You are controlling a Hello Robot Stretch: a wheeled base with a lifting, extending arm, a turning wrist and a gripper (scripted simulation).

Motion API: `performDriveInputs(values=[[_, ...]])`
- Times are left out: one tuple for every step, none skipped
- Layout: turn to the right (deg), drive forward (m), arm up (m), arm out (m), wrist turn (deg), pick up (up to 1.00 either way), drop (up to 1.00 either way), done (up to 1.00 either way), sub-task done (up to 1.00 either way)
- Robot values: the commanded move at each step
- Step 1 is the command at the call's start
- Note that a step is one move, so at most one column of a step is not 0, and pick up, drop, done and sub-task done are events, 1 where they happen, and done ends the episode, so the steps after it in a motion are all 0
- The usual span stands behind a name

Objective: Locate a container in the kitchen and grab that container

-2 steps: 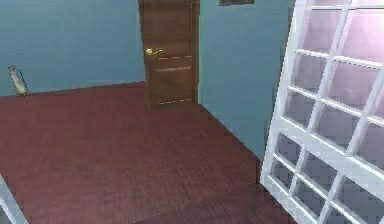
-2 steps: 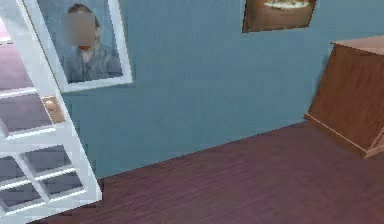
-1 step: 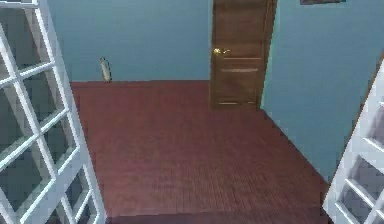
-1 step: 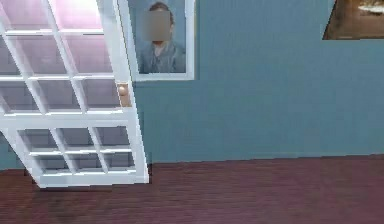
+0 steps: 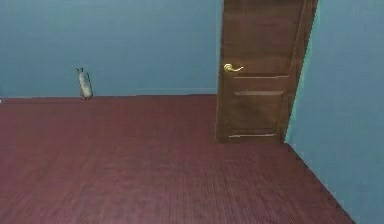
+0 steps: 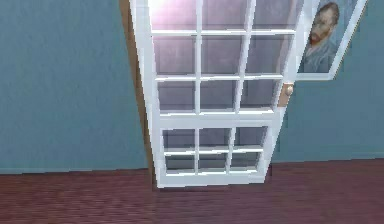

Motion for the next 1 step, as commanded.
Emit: performDriveInputs(values=[[-3.0, 0.0, 0.0, 0.0, 0.0, 0.0, 0.0, 0.0, 0.0]])
